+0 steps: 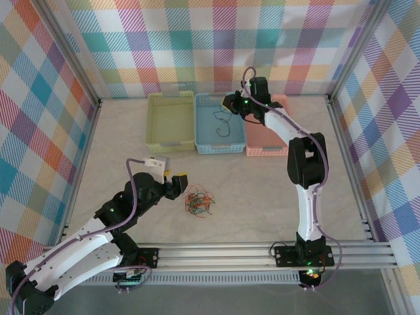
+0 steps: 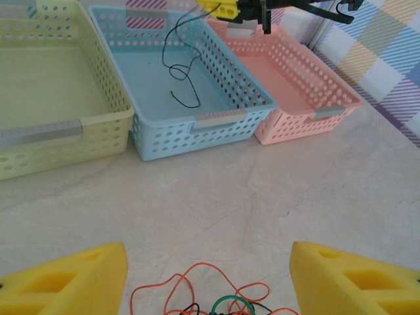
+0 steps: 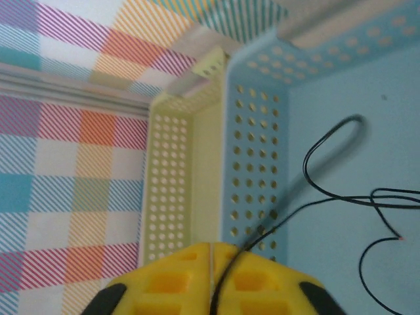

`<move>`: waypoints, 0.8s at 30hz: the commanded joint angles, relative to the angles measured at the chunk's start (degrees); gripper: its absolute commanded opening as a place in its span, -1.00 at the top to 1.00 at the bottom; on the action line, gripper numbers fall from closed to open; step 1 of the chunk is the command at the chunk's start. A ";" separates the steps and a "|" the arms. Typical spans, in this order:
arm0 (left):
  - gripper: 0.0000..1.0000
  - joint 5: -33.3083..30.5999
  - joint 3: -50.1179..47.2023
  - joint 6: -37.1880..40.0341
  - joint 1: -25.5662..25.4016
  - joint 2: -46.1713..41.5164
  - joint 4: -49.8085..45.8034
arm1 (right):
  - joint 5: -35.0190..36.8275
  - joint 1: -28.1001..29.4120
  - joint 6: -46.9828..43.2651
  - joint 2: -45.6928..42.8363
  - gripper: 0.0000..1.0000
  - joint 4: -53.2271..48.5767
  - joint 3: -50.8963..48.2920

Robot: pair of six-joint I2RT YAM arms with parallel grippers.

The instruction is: Untangle the cables

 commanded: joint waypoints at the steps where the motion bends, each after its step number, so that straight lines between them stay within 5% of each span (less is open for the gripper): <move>1: -0.33 -0.23 -0.11 -0.52 0.30 1.28 1.03 | -0.99 0.52 -3.28 -0.47 0.48 -6.82 2.83; 9: -0.33 0.92 -0.03 -1.19 0.39 2.27 1.37 | 1.35 0.55 -10.20 -14.00 0.18 -6.48 -10.54; 19: -0.36 2.21 1.00 -6.19 0.62 5.17 0.46 | 0.04 6.26 -19.13 -32.75 0.33 4.76 -39.47; 24: -0.36 0.78 1.73 -8.84 2.42 7.25 -3.60 | -2.11 12.50 -15.05 -36.04 0.33 1.53 -47.20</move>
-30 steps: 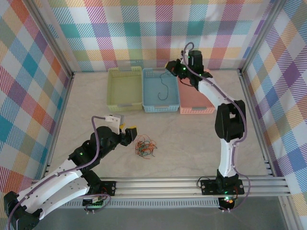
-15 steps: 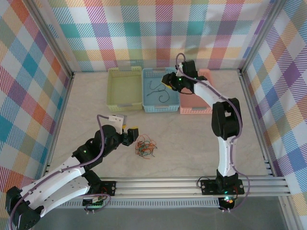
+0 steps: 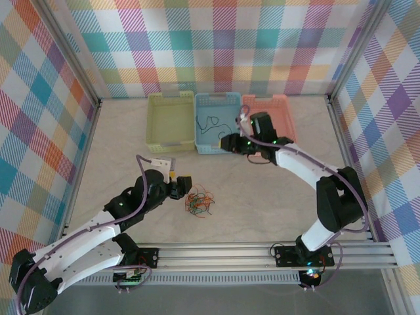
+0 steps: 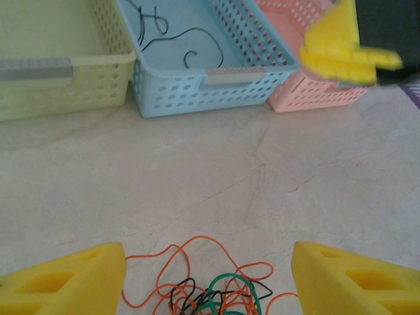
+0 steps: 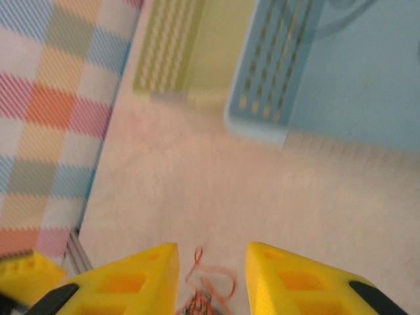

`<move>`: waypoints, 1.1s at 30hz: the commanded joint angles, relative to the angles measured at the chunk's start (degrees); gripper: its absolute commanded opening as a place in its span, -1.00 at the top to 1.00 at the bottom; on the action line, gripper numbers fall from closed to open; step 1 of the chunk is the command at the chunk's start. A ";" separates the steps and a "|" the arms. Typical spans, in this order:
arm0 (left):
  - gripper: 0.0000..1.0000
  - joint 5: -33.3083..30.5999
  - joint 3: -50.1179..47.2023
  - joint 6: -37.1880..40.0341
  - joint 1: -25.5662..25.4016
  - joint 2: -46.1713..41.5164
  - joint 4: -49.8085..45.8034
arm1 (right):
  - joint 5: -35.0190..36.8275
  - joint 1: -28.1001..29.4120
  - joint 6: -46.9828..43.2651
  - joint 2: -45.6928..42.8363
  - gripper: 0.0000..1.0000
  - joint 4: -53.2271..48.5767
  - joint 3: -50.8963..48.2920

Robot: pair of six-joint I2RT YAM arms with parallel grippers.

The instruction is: Untangle the cables

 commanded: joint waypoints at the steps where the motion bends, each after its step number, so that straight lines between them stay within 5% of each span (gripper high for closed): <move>1: -0.37 -0.31 1.40 -2.94 1.66 0.37 -2.74 | -3.97 3.78 1.76 -2.14 0.33 0.65 -4.98; 27: -0.40 5.76 0.84 -2.35 3.21 5.34 0.47 | -8.35 15.71 -1.38 6.01 0.16 -11.30 -4.44; 33: -0.40 5.85 0.92 -2.03 3.22 5.35 0.24 | -6.17 15.78 -2.16 7.08 0.42 -11.95 -3.55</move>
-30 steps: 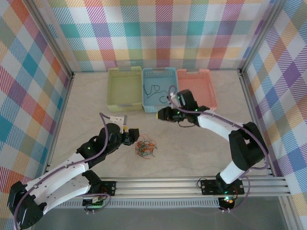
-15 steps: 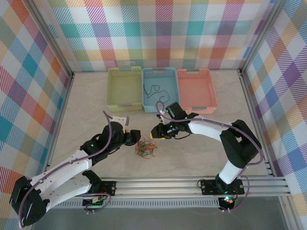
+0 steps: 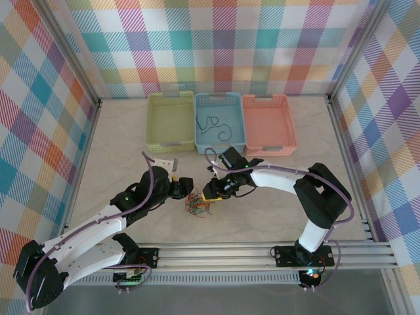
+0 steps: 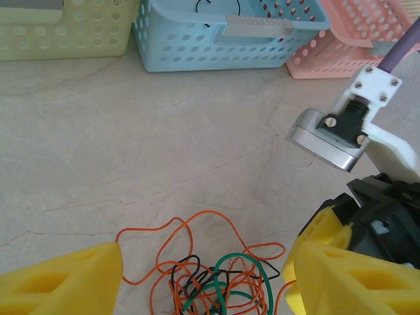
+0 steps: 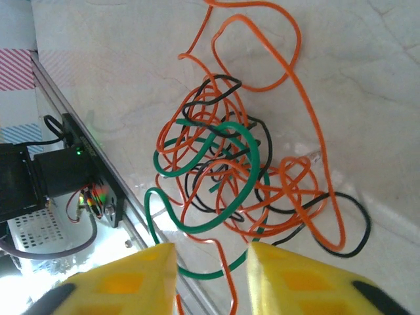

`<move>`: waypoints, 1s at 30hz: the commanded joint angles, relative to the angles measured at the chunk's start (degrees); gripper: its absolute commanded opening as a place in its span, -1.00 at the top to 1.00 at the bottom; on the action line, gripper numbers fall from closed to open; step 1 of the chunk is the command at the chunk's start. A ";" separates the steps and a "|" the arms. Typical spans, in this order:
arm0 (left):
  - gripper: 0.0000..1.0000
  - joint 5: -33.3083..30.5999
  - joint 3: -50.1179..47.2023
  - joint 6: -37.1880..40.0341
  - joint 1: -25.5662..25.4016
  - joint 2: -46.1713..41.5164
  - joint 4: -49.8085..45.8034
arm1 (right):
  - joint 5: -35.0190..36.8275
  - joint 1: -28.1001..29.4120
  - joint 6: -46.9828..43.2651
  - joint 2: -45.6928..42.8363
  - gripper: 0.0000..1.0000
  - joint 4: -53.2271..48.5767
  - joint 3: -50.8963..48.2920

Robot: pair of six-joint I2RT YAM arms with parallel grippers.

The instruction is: Untangle the cables

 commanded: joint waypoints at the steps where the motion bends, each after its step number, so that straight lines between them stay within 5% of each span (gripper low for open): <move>1: -0.40 0.71 0.90 0.69 0.64 0.16 0.59 | 0.53 0.39 -1.13 0.64 0.50 -0.96 1.72; 12: -0.41 4.89 1.18 1.21 0.63 1.68 1.62 | 3.74 -1.23 -2.52 -2.25 1.00 1.40 2.54; 30: -0.29 17.32 13.91 0.98 0.64 20.01 -0.46 | -6.98 -10.98 8.30 -5.67 1.00 29.38 -11.78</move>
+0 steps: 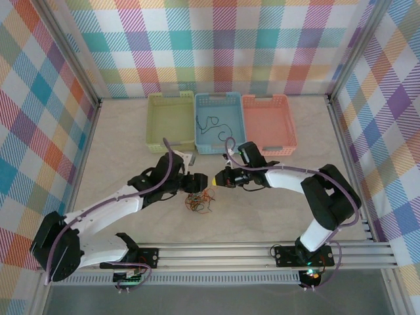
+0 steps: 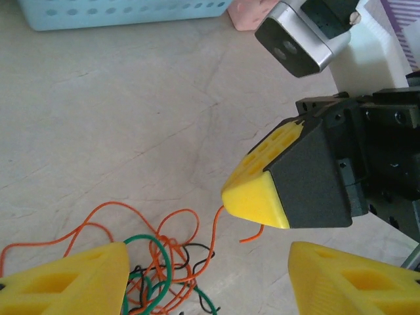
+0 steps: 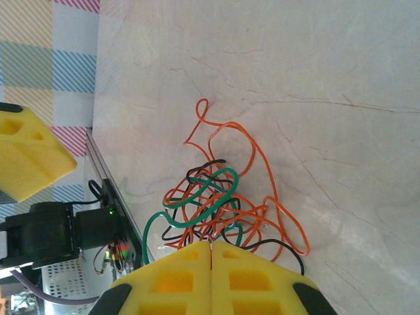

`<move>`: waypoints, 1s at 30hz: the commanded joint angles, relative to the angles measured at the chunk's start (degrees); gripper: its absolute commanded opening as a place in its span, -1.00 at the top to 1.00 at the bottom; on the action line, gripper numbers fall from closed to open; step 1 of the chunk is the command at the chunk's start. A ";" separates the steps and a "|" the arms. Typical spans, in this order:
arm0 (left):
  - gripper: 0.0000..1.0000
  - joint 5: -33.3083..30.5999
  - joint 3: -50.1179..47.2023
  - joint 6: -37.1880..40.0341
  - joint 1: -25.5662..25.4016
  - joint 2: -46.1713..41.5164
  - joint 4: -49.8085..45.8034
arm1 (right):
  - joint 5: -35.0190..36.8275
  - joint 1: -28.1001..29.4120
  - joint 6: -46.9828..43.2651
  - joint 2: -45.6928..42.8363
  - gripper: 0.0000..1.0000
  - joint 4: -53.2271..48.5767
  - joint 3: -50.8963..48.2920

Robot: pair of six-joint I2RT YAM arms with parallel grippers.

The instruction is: Untangle the cables

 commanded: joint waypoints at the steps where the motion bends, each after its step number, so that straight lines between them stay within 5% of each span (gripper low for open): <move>1: -0.25 4.37 4.15 0.50 0.33 4.27 -0.53 | -3.10 -1.07 3.13 -1.88 1.00 8.17 -1.59; 30: 0.29 9.07 15.94 2.29 0.06 24.65 -7.56 | -5.08 -6.29 12.21 -1.58 1.00 21.93 -8.04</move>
